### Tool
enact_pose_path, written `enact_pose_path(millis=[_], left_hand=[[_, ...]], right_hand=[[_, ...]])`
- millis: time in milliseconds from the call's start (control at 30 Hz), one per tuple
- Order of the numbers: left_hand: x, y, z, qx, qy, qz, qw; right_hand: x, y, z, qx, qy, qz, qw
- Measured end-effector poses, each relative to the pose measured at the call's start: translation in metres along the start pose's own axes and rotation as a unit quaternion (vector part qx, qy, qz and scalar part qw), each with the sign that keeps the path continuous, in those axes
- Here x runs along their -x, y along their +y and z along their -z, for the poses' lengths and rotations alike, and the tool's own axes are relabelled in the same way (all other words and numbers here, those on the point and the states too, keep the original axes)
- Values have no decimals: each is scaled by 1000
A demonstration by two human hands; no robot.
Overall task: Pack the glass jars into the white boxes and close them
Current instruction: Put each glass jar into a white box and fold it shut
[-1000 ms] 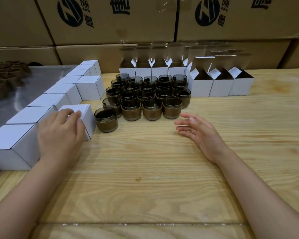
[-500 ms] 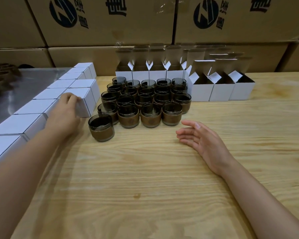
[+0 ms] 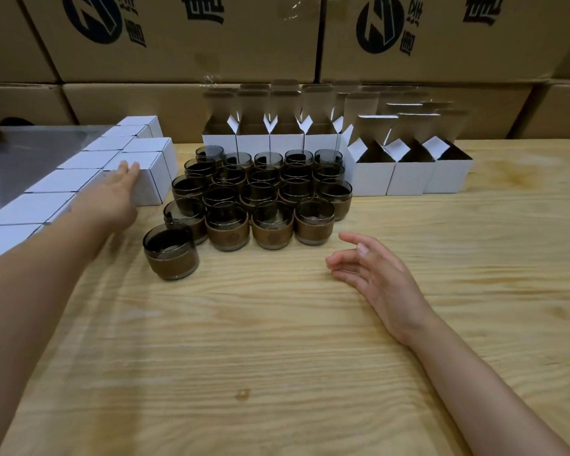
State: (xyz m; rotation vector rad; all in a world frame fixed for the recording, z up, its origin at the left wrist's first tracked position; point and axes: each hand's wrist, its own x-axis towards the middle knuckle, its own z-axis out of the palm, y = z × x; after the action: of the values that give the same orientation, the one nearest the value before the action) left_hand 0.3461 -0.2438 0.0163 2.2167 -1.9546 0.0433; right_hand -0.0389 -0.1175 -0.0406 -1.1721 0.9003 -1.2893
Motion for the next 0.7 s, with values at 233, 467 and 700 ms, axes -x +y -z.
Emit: enact_pose_path(millis=[233, 467, 700], left_hand=[[57, 79, 32, 250, 293, -57, 921], [158, 180, -21, 322, 170, -192, 911], [160, 192, -57, 357, 77, -48, 930]], right_hand=[[0, -1, -2, -3, -3, -3, 1000], [0, -2, -4, 17, 12, -10, 1000], [1, -1, -7, 31, 21, -6, 999]])
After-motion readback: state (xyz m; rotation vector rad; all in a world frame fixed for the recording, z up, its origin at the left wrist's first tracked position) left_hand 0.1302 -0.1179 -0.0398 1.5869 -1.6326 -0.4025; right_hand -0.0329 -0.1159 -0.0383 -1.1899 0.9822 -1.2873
